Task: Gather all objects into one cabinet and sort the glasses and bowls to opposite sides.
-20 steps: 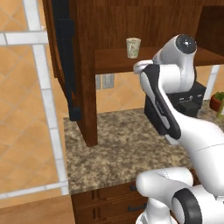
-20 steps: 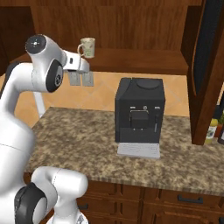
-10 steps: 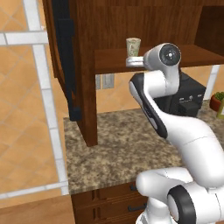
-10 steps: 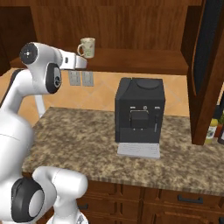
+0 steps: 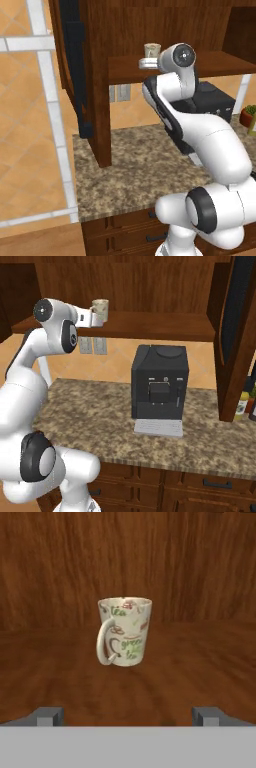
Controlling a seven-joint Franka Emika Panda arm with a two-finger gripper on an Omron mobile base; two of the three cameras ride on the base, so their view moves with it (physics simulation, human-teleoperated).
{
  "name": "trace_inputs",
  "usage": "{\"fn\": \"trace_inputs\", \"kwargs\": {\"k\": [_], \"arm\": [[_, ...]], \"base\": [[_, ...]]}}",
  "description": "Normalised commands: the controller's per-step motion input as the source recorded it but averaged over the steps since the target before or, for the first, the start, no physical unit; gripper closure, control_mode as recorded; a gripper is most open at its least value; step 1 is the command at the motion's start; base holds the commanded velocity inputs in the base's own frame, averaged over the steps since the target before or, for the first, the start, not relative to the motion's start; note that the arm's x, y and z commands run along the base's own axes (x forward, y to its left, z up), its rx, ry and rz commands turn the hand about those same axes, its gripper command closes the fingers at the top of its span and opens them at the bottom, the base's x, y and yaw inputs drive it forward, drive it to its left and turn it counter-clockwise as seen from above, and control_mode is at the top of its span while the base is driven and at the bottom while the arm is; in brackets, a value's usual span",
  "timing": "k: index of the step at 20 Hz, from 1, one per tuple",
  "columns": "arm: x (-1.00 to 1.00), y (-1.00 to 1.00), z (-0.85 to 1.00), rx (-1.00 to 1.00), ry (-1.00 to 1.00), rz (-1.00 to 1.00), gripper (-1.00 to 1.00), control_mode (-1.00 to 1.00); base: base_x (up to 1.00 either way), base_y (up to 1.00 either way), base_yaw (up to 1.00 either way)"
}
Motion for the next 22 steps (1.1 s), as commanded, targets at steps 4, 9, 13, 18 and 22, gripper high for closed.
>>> {"fn": "trace_inputs", "kwargs": {"k": [4,9,13,18,22], "arm": [[0.57,0.04,0.50,0.00,0.00,0.00,-1.00,-1.00],[0.28,0.13,0.17,0.00,0.00,0.00,-1.00,-1.00],[0.04,0.18,0.00,0.00,0.00,0.00,-1.00,-1.00],[0.02,0.09,0.00,0.00,0.00,-0.02,-1.00,-1.00],[0.00,0.00,0.00,0.00,0.00,0.00,-1.00,-1.00]], "base": [[0.00,0.00,0.00],[0.00,0.00,0.00],[0.00,0.00,0.00],[0.00,0.00,0.00],[0.00,0.00,0.00]]}}
